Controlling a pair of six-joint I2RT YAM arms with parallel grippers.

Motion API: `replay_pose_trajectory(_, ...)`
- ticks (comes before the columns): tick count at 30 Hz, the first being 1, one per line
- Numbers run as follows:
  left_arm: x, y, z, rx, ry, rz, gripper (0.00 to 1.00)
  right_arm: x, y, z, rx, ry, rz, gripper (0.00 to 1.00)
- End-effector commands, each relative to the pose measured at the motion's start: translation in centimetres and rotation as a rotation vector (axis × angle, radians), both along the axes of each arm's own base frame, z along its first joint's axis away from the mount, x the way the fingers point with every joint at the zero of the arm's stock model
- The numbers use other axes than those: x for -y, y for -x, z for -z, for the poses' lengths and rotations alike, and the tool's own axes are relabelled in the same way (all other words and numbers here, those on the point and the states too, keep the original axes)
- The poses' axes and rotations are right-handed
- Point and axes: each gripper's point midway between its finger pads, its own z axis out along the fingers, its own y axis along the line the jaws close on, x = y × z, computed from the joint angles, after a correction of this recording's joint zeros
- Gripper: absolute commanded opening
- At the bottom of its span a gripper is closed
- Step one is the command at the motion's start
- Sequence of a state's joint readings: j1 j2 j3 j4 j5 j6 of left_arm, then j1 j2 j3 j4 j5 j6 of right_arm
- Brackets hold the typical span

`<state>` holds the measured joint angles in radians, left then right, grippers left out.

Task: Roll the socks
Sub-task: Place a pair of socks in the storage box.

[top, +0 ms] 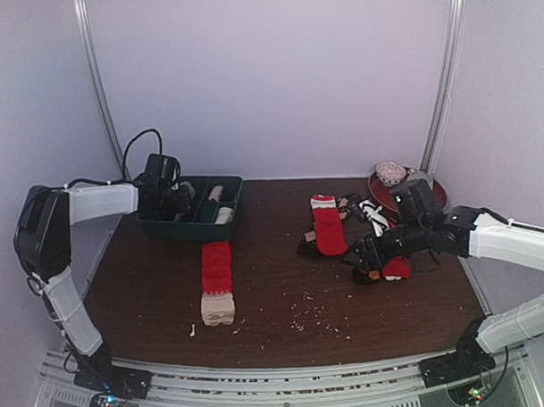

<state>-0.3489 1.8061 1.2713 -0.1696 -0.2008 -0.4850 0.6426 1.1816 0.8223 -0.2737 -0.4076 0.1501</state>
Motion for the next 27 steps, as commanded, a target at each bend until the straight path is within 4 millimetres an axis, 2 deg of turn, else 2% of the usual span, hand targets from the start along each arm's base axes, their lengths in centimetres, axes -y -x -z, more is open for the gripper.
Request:
replay_pose_trajectory(1,-1.6,-0.4,-1.4,0.036,-0.006,-0.014,0.0,0.6,-0.3,-0.2,-0.009,0.006,0.039,0.55)
replay_pose_trajectory(4,-2.1,-0.9,-0.3,-0.01,-0.039,-0.018,0.0,0.5,-0.6,0.1,-0.024,0.009,0.049,0.55)
replay_pose_trajectory(12,-2.2,-2.1,0.1,-0.026,-0.02,0.017,0.0,0.0,-1.1,0.9,-0.042,-0.003,0.048,0.55)
replay_pose_trajectory(17,-1.9,-2.0,2.7,-0.127,-0.041,0.039,0.0,0.1,-1.0,1.5,-0.047,0.008,0.039,0.55)
replay_pose_trajectory(23,-1.7,-2.9,3.3,-0.171,-0.047,0.054,0.0,0.2,-0.9,1.4,-0.02,-0.029,0.034,0.55)
replay_pose_trajectory(27,-1.9,-2.6,4.2,-0.219,-0.064,0.052,0.0,0.4,-0.7,1.5,-0.019,-0.023,0.018,0.54)
